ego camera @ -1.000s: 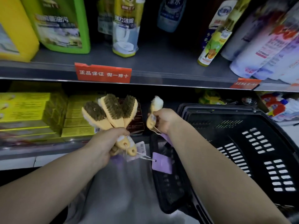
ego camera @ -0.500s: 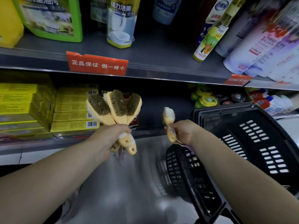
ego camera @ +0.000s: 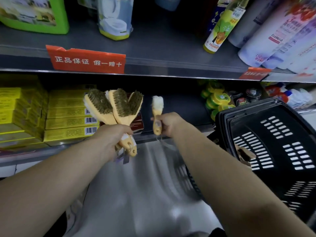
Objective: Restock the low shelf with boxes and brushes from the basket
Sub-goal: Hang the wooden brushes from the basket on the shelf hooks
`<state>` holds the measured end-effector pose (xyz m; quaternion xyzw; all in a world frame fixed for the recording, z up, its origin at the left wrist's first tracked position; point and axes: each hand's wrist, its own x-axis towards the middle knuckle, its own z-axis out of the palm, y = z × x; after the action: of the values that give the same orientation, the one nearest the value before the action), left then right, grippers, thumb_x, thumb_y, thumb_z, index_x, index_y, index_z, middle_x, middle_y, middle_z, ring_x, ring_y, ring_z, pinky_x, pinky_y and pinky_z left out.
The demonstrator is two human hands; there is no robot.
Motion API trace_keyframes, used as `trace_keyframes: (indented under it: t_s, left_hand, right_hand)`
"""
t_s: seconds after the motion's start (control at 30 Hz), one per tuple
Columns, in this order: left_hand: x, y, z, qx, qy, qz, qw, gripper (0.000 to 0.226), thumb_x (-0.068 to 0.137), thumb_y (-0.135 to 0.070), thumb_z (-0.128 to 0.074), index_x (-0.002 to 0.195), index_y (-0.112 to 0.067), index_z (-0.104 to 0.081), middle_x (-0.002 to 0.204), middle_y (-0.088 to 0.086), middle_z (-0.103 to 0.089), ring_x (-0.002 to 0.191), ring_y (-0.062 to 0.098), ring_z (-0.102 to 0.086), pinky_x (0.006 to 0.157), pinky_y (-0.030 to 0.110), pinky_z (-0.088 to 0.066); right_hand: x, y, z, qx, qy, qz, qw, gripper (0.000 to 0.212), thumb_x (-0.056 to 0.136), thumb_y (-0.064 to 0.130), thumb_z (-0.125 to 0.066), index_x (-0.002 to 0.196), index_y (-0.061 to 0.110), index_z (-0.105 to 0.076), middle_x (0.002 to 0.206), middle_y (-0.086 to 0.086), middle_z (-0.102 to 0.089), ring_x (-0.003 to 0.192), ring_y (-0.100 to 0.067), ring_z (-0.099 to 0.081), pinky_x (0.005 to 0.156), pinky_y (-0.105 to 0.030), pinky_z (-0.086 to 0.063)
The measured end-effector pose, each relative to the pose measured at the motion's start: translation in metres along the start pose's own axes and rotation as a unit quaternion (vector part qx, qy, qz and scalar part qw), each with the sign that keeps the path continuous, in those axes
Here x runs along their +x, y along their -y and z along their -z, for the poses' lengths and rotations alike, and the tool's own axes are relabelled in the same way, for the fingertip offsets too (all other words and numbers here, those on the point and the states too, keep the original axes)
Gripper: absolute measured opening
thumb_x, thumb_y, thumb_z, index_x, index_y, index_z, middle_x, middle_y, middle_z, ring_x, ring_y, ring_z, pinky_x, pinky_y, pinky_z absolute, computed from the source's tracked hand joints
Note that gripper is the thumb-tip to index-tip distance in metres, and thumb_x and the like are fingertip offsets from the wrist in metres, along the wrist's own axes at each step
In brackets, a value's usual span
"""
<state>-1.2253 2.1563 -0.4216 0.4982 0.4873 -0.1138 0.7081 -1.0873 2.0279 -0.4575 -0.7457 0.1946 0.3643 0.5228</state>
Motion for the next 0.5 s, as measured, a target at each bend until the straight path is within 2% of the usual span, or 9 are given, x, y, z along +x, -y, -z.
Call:
trace_keyframes:
  t_s: [0.1,0.17,0.23,0.27,0.4,0.5]
  left_hand:
    - [0.006,-0.005,0.002,-0.002,-0.031,-0.028,0.999,0.017,0.073,-0.004,-0.071,0.072,-0.007,-0.055,0.063,0.011,-0.052,0.051,0.024,-0.047,0.049,0.026,-0.039]
    - [0.008,-0.006,0.004,-0.006,-0.045,-0.045,0.998,0.02,0.073,-0.004,-0.072,0.066,-0.008,-0.053,0.06,0.01,-0.051,0.05,0.023,-0.045,0.051,0.028,-0.036]
    - [0.012,-0.008,0.005,-0.015,-0.046,-0.052,0.997,0.02,0.073,-0.003,-0.072,0.066,-0.008,-0.054,0.061,0.01,-0.052,0.052,0.022,-0.047,0.052,0.029,-0.037]
    - [0.015,-0.008,0.005,-0.019,-0.046,-0.054,0.997,0.02,0.073,-0.002,-0.073,0.067,-0.009,-0.055,0.062,0.01,-0.054,0.053,0.022,-0.049,0.052,0.029,-0.038]
    - [0.024,-0.007,-0.001,-0.019,-0.045,-0.054,0.997,0.013,0.072,-0.003,-0.075,0.079,-0.005,-0.063,0.07,0.01,-0.06,0.056,0.022,-0.053,0.053,0.027,-0.04]
    - [0.028,-0.007,-0.009,-0.017,-0.037,-0.047,0.998,0.015,0.073,-0.005,-0.075,0.085,-0.006,-0.066,0.068,0.008,-0.061,0.045,0.017,-0.054,0.043,0.02,-0.04]
  right_hand:
    - [0.037,-0.013,-0.022,-0.056,-0.028,0.034,0.997,0.019,0.093,0.005,-0.049,0.076,0.012,-0.052,0.079,-0.007,-0.054,0.078,-0.023,-0.053,0.08,-0.035,-0.046]
    - [0.059,-0.024,-0.03,-0.048,-0.057,0.045,0.996,0.009,0.093,0.007,-0.049,0.09,0.01,-0.057,0.092,-0.011,-0.058,0.087,-0.024,-0.055,0.086,-0.036,-0.049]
    - [0.077,-0.033,-0.033,-0.014,-0.073,0.054,0.996,0.021,0.092,0.005,-0.053,0.112,0.008,-0.059,0.097,-0.01,-0.059,0.087,-0.024,-0.056,0.082,-0.033,-0.05]
    - [0.082,-0.034,-0.033,-0.01,-0.075,0.058,0.995,0.024,0.091,0.005,-0.054,0.115,0.008,-0.058,0.097,-0.009,-0.06,0.085,-0.022,-0.056,0.077,-0.03,-0.048]
    - [0.105,-0.034,-0.034,0.015,-0.078,0.056,0.995,0.022,0.09,0.007,-0.058,0.111,0.012,-0.06,0.091,-0.008,-0.062,0.075,-0.02,-0.057,0.066,-0.029,-0.048]
    - [0.12,-0.037,-0.039,0.03,-0.067,0.048,0.996,0.016,0.089,0.006,-0.061,0.103,0.011,-0.057,0.086,-0.013,-0.063,0.067,-0.023,-0.056,0.073,-0.039,-0.051]
